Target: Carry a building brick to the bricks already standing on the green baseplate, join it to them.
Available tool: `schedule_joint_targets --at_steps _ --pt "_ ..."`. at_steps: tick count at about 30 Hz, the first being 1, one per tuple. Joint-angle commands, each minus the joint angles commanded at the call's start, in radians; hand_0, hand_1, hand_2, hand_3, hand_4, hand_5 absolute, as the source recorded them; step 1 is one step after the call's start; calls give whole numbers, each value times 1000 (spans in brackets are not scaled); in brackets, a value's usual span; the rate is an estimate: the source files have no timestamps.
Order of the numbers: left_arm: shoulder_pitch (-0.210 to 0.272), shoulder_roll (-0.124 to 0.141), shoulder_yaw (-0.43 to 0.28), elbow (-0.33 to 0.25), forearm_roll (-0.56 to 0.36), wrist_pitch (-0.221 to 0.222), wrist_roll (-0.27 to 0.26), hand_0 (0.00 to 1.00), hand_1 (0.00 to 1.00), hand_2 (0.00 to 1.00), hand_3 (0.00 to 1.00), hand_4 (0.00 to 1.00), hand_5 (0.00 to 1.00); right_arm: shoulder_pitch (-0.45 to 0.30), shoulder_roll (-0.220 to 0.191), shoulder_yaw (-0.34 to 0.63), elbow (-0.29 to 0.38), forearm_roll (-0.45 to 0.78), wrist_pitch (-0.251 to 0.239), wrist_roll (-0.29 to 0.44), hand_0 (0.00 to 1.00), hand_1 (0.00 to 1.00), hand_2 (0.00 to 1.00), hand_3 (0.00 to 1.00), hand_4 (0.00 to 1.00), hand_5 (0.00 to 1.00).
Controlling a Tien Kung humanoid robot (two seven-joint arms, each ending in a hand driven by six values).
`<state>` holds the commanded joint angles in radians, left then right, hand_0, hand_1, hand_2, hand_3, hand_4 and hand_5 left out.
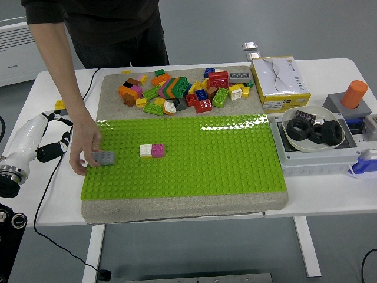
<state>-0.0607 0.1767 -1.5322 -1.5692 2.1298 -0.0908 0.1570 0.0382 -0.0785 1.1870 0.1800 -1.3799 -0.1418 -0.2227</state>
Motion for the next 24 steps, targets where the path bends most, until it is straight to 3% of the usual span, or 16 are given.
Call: schedule_joint_targets --at_steps 15,24 --pt "-6 0 28 12 -1 0 1 982 924 917 603 515 27 0 1 2 0 -1 -1 -1 680 682 785 835 889 998" --pt "-36 8 114 78 17 3 3 983 924 917 603 509 21 5 -2 5 0 -4 0 0 679 680 786 834 889 998"
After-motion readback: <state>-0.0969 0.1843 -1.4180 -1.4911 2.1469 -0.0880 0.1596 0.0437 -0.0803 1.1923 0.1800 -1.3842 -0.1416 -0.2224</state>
